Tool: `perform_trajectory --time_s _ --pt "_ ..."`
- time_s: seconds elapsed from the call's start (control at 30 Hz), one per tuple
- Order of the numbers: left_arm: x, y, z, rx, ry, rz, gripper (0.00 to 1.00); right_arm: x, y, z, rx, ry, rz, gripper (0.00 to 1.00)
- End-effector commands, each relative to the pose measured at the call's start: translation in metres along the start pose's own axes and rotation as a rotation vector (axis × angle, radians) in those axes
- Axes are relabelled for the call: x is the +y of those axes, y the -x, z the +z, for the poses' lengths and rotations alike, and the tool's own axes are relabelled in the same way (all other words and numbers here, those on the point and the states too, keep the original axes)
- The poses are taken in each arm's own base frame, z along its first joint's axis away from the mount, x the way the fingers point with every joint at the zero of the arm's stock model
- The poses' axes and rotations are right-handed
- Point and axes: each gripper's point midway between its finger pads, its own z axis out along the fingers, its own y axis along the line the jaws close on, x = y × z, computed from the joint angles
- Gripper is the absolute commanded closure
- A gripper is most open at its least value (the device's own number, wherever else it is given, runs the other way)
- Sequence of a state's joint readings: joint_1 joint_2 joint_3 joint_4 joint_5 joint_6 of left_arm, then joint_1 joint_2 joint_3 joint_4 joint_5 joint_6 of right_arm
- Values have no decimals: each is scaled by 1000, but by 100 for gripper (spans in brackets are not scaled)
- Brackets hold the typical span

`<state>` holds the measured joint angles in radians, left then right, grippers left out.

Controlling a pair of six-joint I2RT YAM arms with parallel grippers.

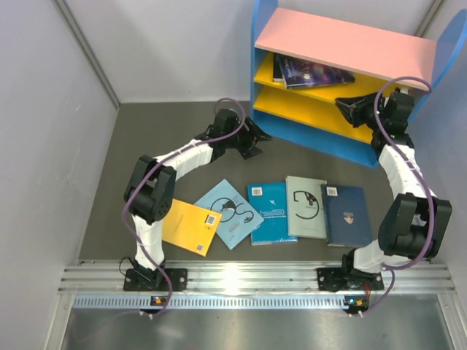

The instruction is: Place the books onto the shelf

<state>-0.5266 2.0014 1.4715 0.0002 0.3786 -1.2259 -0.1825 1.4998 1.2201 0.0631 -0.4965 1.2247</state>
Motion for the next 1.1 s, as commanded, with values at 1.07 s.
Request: perform_trajectory --time_s 1.07 --pt "-3 -28 -65 35 -26 120 28 26 81 18 -426 113 118 100"
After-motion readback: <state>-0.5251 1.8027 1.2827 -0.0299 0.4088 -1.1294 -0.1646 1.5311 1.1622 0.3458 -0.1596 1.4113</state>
